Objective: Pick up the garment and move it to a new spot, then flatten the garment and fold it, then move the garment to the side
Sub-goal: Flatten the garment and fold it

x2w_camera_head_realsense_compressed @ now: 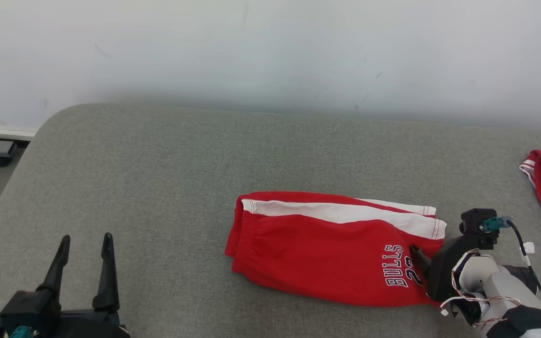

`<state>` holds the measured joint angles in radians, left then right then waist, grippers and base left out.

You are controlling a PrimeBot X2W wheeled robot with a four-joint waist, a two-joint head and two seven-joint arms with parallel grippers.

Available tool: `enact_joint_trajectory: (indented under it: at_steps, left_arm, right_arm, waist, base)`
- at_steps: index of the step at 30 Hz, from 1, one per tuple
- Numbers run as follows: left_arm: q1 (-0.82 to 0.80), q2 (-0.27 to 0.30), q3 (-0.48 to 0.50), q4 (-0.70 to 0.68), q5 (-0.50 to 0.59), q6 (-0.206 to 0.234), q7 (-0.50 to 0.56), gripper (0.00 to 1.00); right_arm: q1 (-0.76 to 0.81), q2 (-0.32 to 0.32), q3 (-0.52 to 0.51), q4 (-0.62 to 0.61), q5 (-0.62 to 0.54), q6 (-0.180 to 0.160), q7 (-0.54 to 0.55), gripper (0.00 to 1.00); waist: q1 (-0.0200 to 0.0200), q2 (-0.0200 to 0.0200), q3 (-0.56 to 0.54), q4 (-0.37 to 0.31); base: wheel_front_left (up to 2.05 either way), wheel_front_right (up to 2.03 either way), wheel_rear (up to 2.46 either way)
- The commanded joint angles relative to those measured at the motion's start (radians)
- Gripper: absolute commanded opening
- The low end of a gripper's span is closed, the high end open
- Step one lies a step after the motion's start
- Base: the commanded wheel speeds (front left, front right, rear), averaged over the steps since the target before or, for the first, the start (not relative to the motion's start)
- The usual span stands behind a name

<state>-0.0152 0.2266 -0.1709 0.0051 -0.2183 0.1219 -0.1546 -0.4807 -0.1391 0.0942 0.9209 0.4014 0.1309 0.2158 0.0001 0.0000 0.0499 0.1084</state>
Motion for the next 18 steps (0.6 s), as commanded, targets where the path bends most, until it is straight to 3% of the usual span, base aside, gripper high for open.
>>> enact_joint_trajectory:
  at_steps: [1,7,9,10,11,18]
  left_arm:
    - [-0.016,0.002,-0.002,0.004,-0.005,-0.005,-0.006,1.0]
    - [-0.022,-0.003,-0.016,0.019,-0.009,-0.007,-0.013,1.0]
    - [-0.024,-0.002,-0.016,0.022,-0.012,-0.006,-0.014,1.0]
    - [-0.024,-0.001,-0.016,0.023,-0.013,-0.005,-0.015,1.0]
    - [-0.023,0.0,-0.016,0.025,-0.015,-0.005,-0.017,1.0]
    - [-0.024,0.004,-0.016,0.024,-0.019,0.001,-0.02,1.0]
  right_arm:
    - [-0.016,-0.006,0.005,0.019,0.004,-0.001,0.009,1.0]
    - [-0.067,0.007,0.035,0.099,0.035,-0.001,0.049,1.0]
    - [-0.077,0.009,0.044,0.107,0.052,-0.001,0.042,0.44]
    - [-0.079,0.008,0.053,0.11,0.057,-0.001,0.042,0.04]
    - [-0.081,0.003,0.06,0.113,0.063,-0.001,0.041,0.0]
    - [-0.084,-0.039,0.101,0.094,0.128,-0.001,0.002,0.0]
  waist:
    - [-0.0001,0.0,0.004,0.008]
    - [-0.0001,0.0,0.006,0.03]
    - [-0.0001,0.0,0.006,0.035]
    - [-0.0001,0.0,0.006,0.036]
    - [-0.0001,0.0,0.006,0.036]
    - [-0.0001,0.0,0.001,0.025]
  base:
    - [0.0,0.0,0.0]
    - [0.0,0.0,0.0]
    - [0.0,0.0,0.0]
    - [0.0,0.0,0.0]
    - [0.0,0.0,0.0]
    - [0.0,0.0,0.0]
